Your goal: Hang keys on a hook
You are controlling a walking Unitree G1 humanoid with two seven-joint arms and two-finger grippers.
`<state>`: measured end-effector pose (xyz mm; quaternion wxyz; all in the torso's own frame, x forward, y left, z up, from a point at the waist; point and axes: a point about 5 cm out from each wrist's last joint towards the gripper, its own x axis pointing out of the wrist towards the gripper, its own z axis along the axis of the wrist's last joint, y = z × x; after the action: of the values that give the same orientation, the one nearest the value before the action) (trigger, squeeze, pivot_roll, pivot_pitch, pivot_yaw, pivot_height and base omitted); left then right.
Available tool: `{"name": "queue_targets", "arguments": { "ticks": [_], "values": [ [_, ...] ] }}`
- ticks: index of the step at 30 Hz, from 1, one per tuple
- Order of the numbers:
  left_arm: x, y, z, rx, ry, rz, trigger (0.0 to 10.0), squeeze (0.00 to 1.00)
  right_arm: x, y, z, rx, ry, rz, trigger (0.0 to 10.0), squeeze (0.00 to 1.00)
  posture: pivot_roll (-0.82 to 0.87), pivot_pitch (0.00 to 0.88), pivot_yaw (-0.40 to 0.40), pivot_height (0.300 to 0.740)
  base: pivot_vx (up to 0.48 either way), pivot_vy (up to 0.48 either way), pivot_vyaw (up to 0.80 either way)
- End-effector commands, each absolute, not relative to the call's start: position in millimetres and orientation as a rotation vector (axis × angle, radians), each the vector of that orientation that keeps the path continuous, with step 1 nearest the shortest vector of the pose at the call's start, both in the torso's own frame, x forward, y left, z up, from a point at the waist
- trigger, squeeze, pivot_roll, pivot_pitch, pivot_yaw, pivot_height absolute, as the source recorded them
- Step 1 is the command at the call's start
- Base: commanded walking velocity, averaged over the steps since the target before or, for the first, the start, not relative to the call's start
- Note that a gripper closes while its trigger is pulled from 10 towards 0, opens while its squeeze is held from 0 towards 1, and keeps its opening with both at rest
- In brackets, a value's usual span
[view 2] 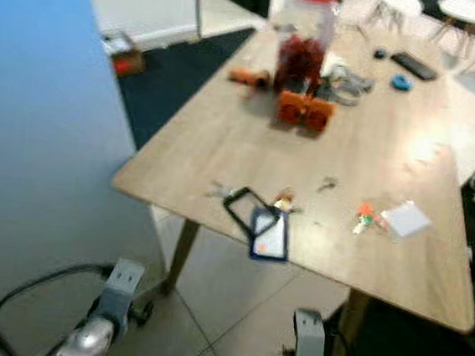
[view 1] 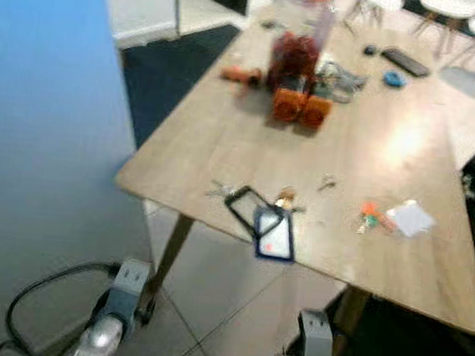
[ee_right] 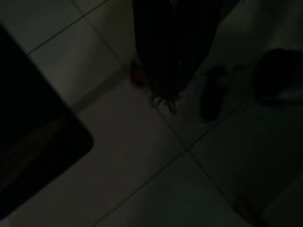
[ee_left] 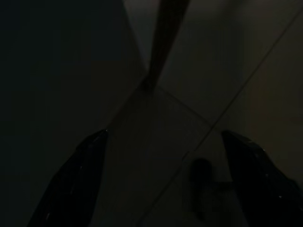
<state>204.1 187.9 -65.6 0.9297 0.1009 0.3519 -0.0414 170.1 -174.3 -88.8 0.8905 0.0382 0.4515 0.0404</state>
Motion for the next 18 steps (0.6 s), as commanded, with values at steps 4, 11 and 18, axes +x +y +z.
{"name": "queue_targets", "arguments": {
  "ticks": [4, 11, 18],
  "values": [
    [201.2, 190.8, -66.7, 0.213, 0.726, -0.081, 10.0, 0.00, 173.5, -170.5, -87.3, 0.073, 0.924, 0.107, 10.0, 0.00, 0.09, 0.023, -0.071, 0.740, 0.000, 0.000, 0.80],
    [201.3, 192.0, -66.5, 0.212, 0.726, -0.075, 10.0, 0.00, 173.0, -171.3, -87.5, 0.067, 0.927, 0.113, 10.0, 0.00, 0.09, 0.022, -0.072, 0.740, 0.000, 0.000, 0.80],
    [202.1, 193.3, -65.9, 0.218, 0.725, -0.074, 10.0, 0.00, 174.8, -171.9, -86.7, 0.066, 0.925, 0.114, 10.0, 0.00, 0.09, 0.022, -0.065, 0.740, 0.000, 0.000, 0.80]
  ]
}}
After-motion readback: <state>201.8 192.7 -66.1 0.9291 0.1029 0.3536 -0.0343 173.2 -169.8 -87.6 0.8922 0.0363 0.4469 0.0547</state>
